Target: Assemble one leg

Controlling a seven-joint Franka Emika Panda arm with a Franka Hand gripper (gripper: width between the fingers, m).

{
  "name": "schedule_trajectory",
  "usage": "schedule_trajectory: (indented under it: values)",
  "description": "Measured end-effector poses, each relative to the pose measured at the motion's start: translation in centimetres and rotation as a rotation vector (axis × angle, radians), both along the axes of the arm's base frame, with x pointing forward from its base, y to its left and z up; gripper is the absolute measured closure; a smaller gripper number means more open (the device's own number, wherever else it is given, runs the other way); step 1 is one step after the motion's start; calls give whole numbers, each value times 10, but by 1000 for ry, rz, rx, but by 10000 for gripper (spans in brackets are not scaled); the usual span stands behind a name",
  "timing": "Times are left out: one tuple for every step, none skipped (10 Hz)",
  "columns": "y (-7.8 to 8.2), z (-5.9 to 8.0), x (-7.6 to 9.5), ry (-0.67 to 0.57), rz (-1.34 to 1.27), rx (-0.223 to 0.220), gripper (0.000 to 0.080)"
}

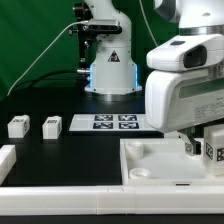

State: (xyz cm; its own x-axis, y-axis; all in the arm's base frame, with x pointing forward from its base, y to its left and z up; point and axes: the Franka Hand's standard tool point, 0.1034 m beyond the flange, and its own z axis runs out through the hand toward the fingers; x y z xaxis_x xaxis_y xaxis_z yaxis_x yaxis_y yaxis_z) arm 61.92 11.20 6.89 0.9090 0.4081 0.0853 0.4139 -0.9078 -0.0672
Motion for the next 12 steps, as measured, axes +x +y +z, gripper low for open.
schedule_trajectory:
  values:
    - [0, 0, 0, 0, 0, 0, 251]
    - [0, 0, 0, 0, 0, 0, 387]
    - [0, 0, 0, 0, 0, 0, 387]
    - [0, 0, 0, 0, 0, 0, 508]
    - [0, 0, 0, 0, -1, 0, 508]
    - [0, 0, 0, 2, -18, 1, 508]
    - [0, 0, 0, 2, -18, 1, 508]
    - [1, 0, 0, 8, -82, 9, 508]
    - [2, 0, 0, 23, -219, 21, 508]
    - [2, 0, -1, 35, -324, 29, 508]
    - [2, 0, -1, 49, -457, 38, 508]
    - [2, 0, -1, 62, -580, 45, 508]
